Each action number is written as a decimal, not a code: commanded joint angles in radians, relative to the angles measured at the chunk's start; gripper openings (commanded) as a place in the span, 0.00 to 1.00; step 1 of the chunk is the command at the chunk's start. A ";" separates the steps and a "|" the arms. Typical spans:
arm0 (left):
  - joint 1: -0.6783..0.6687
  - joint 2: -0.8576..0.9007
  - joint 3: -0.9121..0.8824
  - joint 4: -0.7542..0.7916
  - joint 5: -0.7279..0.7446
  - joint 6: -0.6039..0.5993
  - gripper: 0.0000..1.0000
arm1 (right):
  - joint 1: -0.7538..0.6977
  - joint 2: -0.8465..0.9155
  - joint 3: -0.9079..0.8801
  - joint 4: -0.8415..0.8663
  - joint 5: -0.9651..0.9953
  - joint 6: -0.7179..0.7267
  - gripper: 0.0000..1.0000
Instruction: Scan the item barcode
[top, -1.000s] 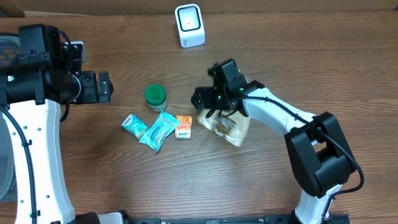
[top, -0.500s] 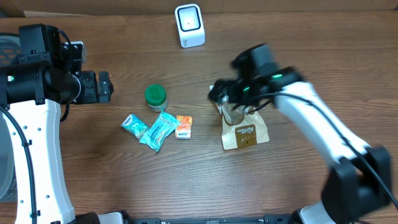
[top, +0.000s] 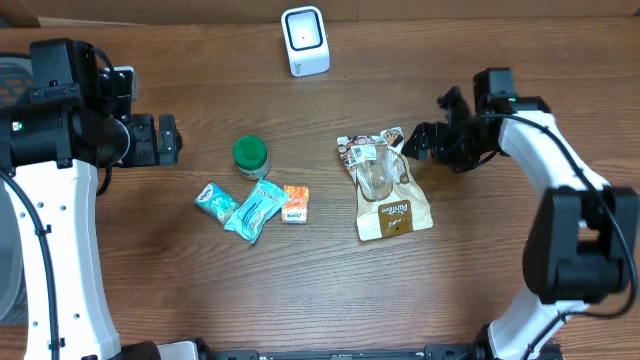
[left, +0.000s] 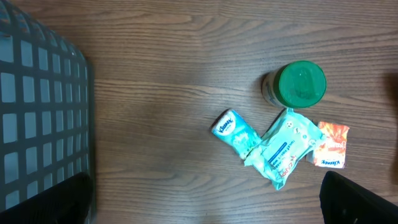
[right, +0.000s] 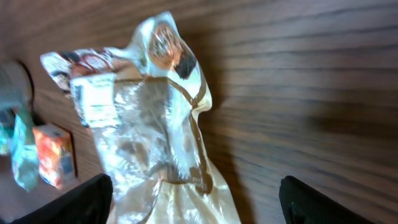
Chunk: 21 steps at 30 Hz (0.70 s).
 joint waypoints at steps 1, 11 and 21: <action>0.005 0.000 0.011 0.004 0.004 -0.013 1.00 | 0.001 0.073 -0.003 0.008 -0.081 -0.090 0.84; 0.005 0.001 0.011 0.007 -0.060 -0.002 1.00 | 0.034 0.166 -0.004 0.008 -0.119 -0.129 0.70; 0.005 0.001 0.011 0.007 -0.060 -0.002 1.00 | 0.172 0.189 -0.004 0.074 -0.117 -0.124 0.50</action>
